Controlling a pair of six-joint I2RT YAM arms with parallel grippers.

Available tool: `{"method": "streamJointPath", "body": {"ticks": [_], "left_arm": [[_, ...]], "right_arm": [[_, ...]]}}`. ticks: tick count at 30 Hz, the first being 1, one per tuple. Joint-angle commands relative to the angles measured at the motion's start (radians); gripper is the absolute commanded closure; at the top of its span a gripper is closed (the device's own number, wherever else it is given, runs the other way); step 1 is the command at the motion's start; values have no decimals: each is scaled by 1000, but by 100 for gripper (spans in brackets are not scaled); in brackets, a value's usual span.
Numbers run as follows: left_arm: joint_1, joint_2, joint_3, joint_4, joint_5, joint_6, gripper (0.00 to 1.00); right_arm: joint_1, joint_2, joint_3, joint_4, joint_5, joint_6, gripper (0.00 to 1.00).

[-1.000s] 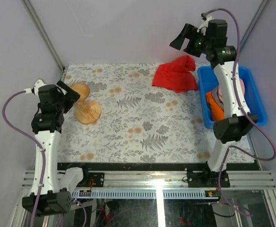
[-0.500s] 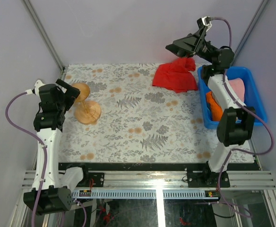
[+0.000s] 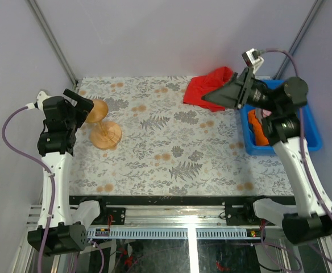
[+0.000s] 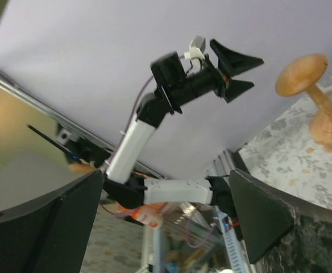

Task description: Stack the hats

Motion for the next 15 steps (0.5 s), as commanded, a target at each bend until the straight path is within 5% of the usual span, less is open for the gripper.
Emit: {"method": "streamJointPath", "body": {"ticks": [1, 7, 10, 12, 15], "left_arm": [[7, 39, 81, 63, -18, -15, 1], [6, 49, 108, 82, -14, -25, 1], [6, 43, 100, 89, -13, -28, 1], [6, 36, 92, 92, -13, -28, 1], [6, 24, 74, 89, -27, -26, 1]], "right_arm": [[30, -169, -25, -586, 104, -455, 1], [30, -383, -265, -396, 98, -194, 0], [30, -429, -179, -658, 193, -344, 0], [30, -454, -149, -667, 201, -360, 0], [29, -488, -47, -1014, 474, -460, 0]]}}
